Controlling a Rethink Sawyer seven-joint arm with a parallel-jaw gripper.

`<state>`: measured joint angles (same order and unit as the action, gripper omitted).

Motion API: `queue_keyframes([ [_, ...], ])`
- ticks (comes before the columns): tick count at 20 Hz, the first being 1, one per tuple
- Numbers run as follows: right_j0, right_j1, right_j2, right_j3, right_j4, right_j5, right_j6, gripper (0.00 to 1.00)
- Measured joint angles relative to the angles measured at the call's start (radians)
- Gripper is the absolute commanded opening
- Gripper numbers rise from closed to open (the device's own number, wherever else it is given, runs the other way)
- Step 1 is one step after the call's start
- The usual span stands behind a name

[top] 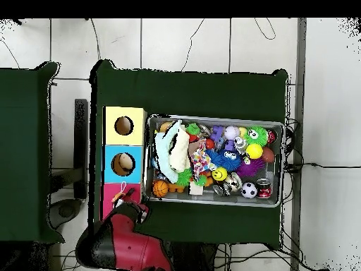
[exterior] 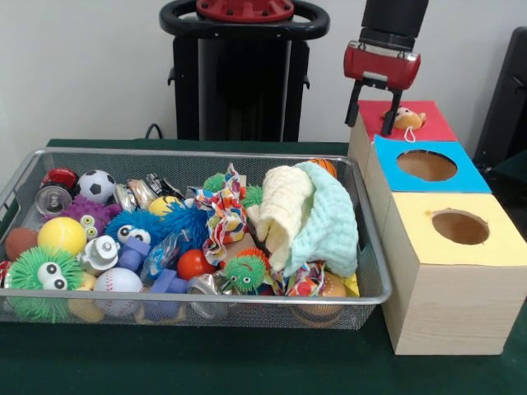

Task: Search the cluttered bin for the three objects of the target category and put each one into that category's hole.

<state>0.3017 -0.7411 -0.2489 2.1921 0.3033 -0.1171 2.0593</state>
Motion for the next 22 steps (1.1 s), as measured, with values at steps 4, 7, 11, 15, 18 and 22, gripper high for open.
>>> queue_keyframes([
  [4, 0.000, -0.002, 0.001, 0.003, -0.005, -0.008, 0.000, 1.00],
  [7, -0.001, -0.002, 0.003, 0.003, -0.006, -0.008, 0.000, 1.00],
  [11, -0.003, -0.005, 0.005, 0.005, -0.006, -0.005, 0.000, 1.00],
  [15, -0.012, -0.020, 0.008, 0.005, -0.006, 0.032, 0.000, 1.00],
  [18, -0.016, -0.034, 0.009, 0.005, -0.006, 0.069, 0.000, 1.00],
  [22, -0.018, -0.066, 0.010, 0.005, -0.006, 0.134, 0.000, 1.00],
])
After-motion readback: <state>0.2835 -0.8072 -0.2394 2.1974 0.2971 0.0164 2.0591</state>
